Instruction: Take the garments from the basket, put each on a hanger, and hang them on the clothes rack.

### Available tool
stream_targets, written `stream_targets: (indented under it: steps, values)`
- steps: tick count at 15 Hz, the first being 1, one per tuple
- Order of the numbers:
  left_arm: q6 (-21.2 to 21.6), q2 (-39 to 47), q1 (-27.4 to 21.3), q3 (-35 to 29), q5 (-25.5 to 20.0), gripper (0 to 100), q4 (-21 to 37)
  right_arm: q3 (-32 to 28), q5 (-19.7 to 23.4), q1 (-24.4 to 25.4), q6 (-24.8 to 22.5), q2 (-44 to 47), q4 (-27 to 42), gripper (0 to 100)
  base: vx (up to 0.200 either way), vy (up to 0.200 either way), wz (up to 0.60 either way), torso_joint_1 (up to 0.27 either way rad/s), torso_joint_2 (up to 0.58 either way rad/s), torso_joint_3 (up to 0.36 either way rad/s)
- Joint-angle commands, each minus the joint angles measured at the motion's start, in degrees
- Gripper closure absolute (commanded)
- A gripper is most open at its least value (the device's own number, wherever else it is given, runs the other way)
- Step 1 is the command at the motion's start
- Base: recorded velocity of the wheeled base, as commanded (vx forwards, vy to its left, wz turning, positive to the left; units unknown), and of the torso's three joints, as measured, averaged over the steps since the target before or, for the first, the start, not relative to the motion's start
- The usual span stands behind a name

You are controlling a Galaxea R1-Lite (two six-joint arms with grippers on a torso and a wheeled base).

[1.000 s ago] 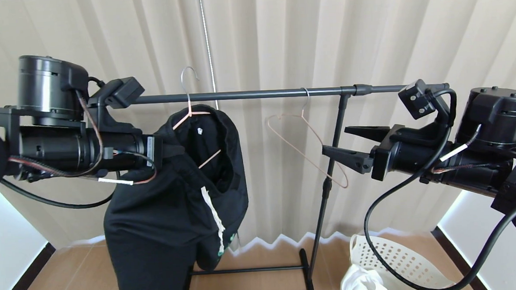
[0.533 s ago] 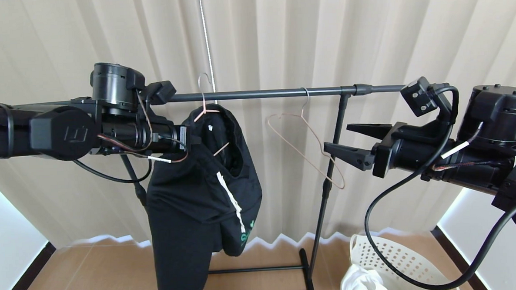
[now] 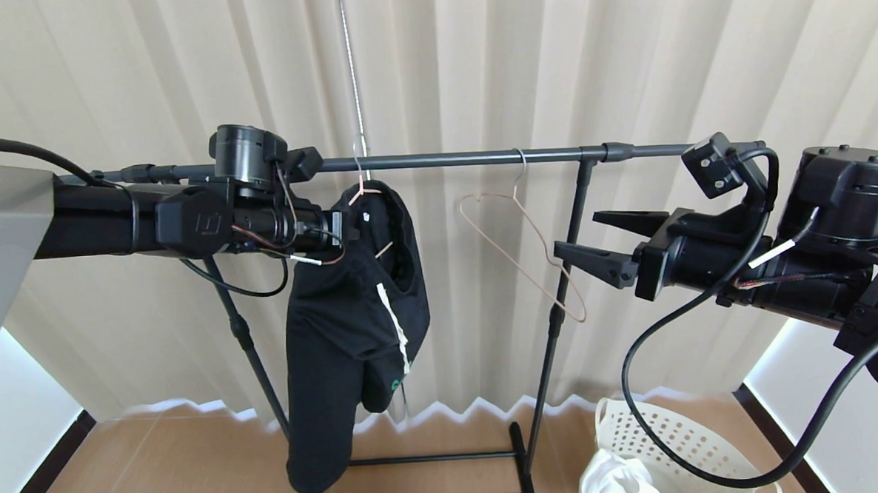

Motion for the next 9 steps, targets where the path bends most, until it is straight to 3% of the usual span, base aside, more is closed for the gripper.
stream_targets:
  steps: [1,9]
  values:
    - [-0.35,3.33,0.16,-2.76,-0.03,100,0.07,0.03,0.04,0.03,-0.01,0.23,-0.02,0,0.000,0.000,0.00,0.000,0.00,0.000]
    - [-0.26,5.18,0.16,-4.34,-0.03,100,-0.02,-0.23,0.04,-0.32,-0.01,0.40,-0.02,0,0.000,0.000,0.00,0.000,0.00,0.000]
